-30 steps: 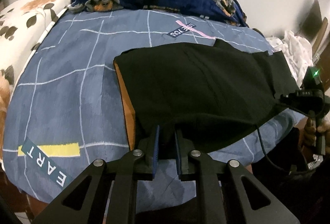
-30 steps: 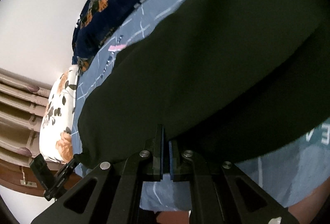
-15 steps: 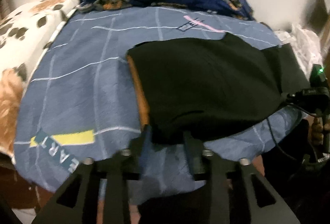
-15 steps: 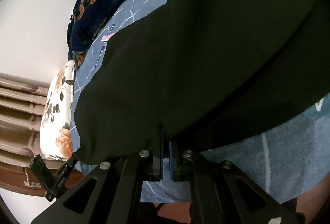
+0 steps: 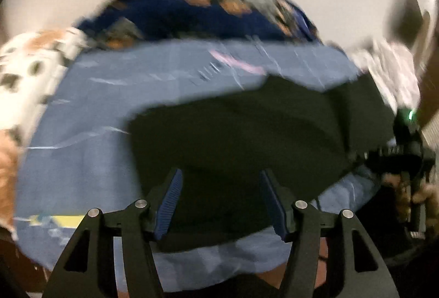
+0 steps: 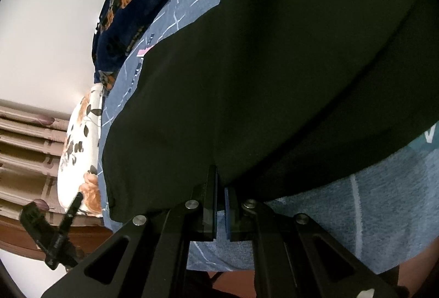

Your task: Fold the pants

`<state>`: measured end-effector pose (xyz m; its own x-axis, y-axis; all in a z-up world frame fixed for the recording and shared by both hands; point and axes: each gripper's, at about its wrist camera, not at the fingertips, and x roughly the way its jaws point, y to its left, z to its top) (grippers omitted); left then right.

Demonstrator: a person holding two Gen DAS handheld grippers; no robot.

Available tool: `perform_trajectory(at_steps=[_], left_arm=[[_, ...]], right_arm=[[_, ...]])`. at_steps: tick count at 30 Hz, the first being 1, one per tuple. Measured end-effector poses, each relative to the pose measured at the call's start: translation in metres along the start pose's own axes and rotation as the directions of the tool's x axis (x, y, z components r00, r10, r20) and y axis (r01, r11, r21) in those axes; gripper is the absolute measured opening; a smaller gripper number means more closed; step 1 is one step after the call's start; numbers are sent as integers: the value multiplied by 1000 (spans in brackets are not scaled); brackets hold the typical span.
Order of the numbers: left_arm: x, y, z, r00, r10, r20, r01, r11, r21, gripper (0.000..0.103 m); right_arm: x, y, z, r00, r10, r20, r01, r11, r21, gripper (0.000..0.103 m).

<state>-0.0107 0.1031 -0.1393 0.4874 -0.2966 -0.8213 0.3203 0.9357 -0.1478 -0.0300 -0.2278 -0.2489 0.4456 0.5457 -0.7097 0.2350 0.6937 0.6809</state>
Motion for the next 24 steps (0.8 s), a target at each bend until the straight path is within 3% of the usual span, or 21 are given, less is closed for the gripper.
perform_trajectory(at_steps=[2,5,9,11,14,17,19,24], left_arm=[[23,-11,-3,998,-26,-56,28,999,22,47],[43,-17,-10,994,-17,-107,20,1000,19,45],[49,-15,-15,994,-24,-103,26,1000,13,45],[49,-16,-17,995,-18,-95,21,999,26,45],[50,-13,-17,996,-32,-88,34,999,20,46],[52,-12,-17,995,-38,-93,39,999,5,46],[53,-14,-16,995,-31,-97,31,1000,4,46],[54,-17,-15,994,-18,-107,19,1000,4,46]], right_arm=[[0,0,0,1000,5,2,-5,1000,-6,6],[-2,1,1,1000,14,4,-14,999,-31,6],[-12,-8,10,997,70,33,-69,997,-35,15],[-23,-21,20,992,103,68,-103,995,-6,23],[-50,-45,45,981,105,161,-111,993,30,25],[-77,-76,82,962,108,252,-131,989,74,26],[-94,-106,114,941,143,308,-194,971,141,27],[-139,-168,178,876,133,464,-284,920,271,27]])
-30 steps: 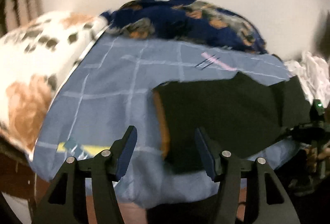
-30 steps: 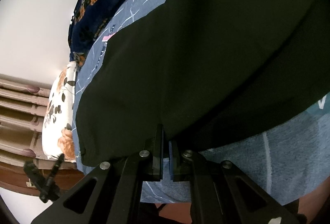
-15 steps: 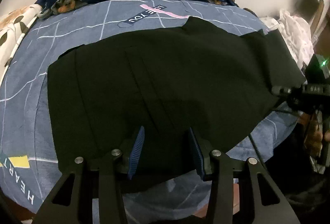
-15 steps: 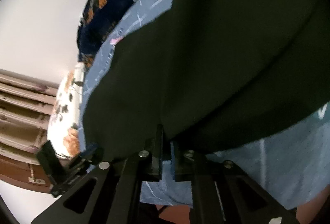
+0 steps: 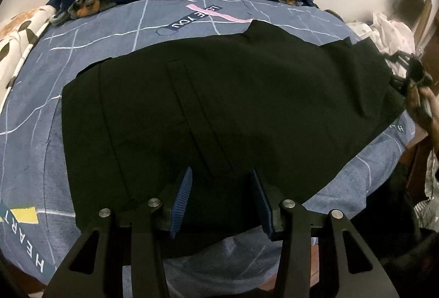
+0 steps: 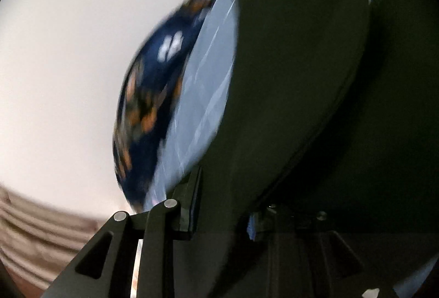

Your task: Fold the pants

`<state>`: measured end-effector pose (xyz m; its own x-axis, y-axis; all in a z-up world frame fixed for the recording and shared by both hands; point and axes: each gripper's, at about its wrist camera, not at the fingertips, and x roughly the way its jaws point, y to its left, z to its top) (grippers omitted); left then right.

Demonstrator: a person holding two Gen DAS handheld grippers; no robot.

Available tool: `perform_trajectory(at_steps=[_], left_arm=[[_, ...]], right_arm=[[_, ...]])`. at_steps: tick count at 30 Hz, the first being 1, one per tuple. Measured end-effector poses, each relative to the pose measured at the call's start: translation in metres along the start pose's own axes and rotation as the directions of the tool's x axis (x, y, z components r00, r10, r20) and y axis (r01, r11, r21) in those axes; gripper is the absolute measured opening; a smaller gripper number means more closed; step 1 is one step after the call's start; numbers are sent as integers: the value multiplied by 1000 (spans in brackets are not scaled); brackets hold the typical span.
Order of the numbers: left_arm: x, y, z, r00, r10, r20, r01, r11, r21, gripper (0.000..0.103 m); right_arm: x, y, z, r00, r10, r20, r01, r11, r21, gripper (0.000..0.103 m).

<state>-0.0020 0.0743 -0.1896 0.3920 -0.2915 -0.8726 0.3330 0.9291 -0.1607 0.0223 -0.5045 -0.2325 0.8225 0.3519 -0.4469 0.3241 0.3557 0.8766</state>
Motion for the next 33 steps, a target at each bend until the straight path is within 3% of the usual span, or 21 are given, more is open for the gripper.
perform_trajectory(at_steps=[4,7,9,11,15,19,21,23,25,28,31,33], left_arm=[[0,0,1,1000,4,-7,-4,1000,-3,46],[1,-1,2,1000,10,-11,-10,1000,-1,47],[1,-1,3,1000,14,-15,-14,1000,1,47],[1,-1,3,1000,16,-18,-16,1000,2,47],[2,-1,4,999,26,-24,-25,1000,12,47],[2,-3,5,999,34,-30,-34,999,18,48],[2,-3,5,999,35,-30,-34,999,13,48],[2,-4,5,999,37,-29,-37,999,14,48],[2,-5,5,999,39,-29,-39,999,22,49],[3,-6,4,999,44,-27,-43,998,35,50],[3,-5,6,998,45,-32,-44,998,38,50],[3,-6,6,998,45,-35,-43,998,38,51]], right_arm=[[-33,-11,48,987,46,156,-61,994,95,27],[-47,-16,66,983,6,183,-24,995,95,27],[-54,-17,65,982,-45,186,32,997,71,26],[-59,-16,65,981,-78,178,73,997,31,7],[-71,-16,65,970,-146,196,152,988,-16,6],[-112,-15,59,960,-110,259,131,989,-66,5],[-137,10,48,931,-131,341,209,957,-203,5],[-152,14,39,898,-196,394,316,911,-266,5],[-153,-14,41,911,-232,342,319,921,-224,5],[-152,-82,44,955,-196,224,206,978,-21,8],[-158,-118,39,965,-129,227,106,988,112,10],[-157,-129,38,968,-114,223,81,985,153,11]])
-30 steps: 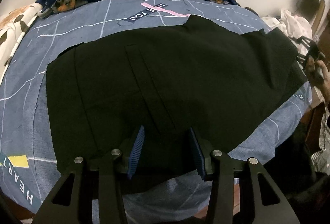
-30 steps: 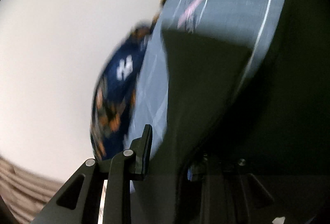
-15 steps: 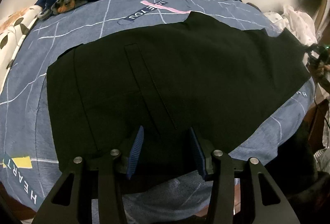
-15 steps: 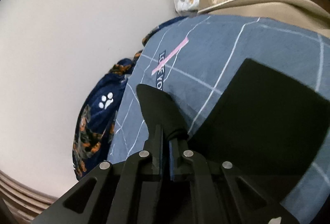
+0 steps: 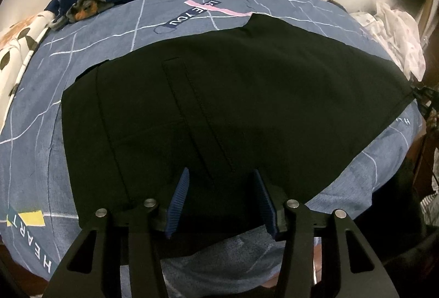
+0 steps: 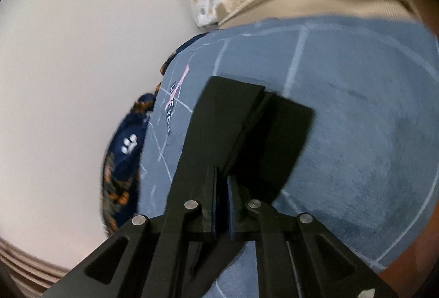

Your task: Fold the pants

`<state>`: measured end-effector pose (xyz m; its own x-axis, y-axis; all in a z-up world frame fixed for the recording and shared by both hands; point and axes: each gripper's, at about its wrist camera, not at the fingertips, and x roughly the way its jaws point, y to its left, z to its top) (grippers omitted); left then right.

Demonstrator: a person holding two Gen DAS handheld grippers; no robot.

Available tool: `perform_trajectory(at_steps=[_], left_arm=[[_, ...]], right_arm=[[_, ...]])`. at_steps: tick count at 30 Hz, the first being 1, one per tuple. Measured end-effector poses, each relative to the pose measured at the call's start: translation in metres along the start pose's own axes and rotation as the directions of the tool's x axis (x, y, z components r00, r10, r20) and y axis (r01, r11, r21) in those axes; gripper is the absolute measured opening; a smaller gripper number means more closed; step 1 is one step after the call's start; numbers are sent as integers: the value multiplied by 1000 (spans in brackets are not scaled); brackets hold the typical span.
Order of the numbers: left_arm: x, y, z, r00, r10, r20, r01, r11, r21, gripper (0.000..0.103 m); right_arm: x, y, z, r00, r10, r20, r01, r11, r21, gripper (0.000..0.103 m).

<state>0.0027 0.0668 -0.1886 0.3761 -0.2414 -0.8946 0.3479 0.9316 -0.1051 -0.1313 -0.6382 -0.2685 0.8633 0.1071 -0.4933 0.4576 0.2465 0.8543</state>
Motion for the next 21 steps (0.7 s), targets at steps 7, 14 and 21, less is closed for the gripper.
perform_trajectory(at_steps=[7,14,21], left_arm=[[0,-1,0,1000,1,2,-1,1000,7,52],[-1,0,-2,1000,-22,12,21,999,35,53],[-2,-2,-4,998,-67,-2,67,995,74,63]], right_arm=[[1,5,5,998,-64,27,66,997,-45,8],[-26,21,3,996,-34,81,39,998,-58,3],[-52,-18,9,995,-49,83,48,999,21,3]])
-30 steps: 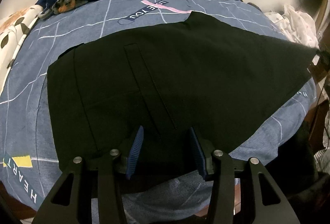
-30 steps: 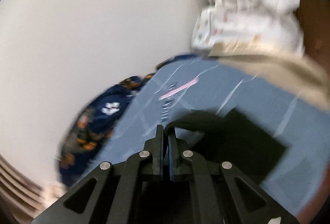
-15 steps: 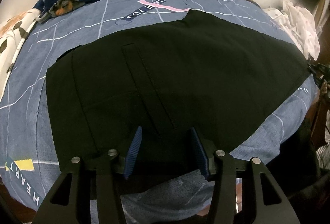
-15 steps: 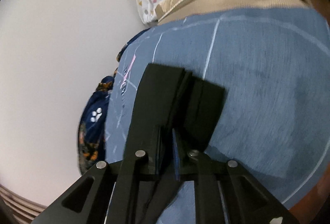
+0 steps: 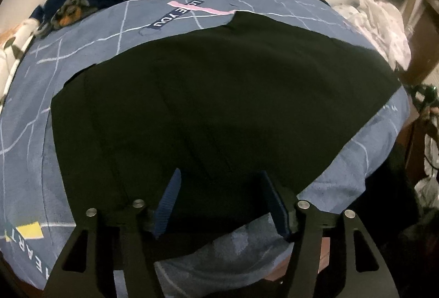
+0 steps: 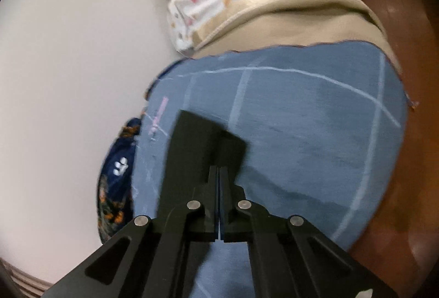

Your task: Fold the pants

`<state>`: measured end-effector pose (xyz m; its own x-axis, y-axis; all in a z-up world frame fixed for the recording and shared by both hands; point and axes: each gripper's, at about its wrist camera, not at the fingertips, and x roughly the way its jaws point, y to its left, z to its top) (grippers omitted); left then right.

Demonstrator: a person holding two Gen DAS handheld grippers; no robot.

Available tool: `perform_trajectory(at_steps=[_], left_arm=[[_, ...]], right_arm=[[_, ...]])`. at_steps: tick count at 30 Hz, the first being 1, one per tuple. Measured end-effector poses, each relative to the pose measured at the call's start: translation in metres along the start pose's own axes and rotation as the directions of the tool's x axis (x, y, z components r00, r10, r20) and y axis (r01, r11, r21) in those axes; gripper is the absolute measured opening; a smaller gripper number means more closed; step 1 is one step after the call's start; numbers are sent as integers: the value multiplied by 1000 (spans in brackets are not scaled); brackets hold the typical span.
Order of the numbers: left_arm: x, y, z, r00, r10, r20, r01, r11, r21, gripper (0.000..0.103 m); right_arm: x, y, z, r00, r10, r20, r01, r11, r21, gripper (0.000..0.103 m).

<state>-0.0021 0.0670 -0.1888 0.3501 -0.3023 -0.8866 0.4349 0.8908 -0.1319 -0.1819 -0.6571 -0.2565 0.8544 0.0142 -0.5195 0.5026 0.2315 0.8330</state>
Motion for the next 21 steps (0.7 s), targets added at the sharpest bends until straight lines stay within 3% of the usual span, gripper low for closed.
perform_trajectory(at_steps=[2,5,7,8,9,10,13,21], left_arm=[[0,-2,0,1000,-1,2,1,1000,0,66],[2,-4,-1,1000,-1,7,1,1000,4,71],[2,-5,-1,1000,5,13,-5,1000,4,72],[2,-6,-1,1000,7,16,-7,1000,4,72],[2,-6,-2,1000,8,18,-9,1000,5,72],[2,-6,-2,1000,9,18,-9,1000,6,72],[2,-5,-2,1000,2,19,-2,1000,-3,73],[4,-10,-3,1000,-1,31,1,1000,1,82]], right_arm=[[-4,4,-7,989,141,-37,-141,990,11,4],[9,21,-28,969,190,-160,-197,980,-31,9],[21,29,-41,959,191,-210,-204,978,-43,18],[26,32,-46,955,196,-223,-211,977,-42,30],[30,35,-49,955,184,-231,-200,979,-48,43],[35,38,-52,962,138,-236,-159,985,-69,47],[46,41,-56,971,52,-233,-78,992,-103,48],[63,60,-66,970,-8,-243,-34,985,-167,48]])
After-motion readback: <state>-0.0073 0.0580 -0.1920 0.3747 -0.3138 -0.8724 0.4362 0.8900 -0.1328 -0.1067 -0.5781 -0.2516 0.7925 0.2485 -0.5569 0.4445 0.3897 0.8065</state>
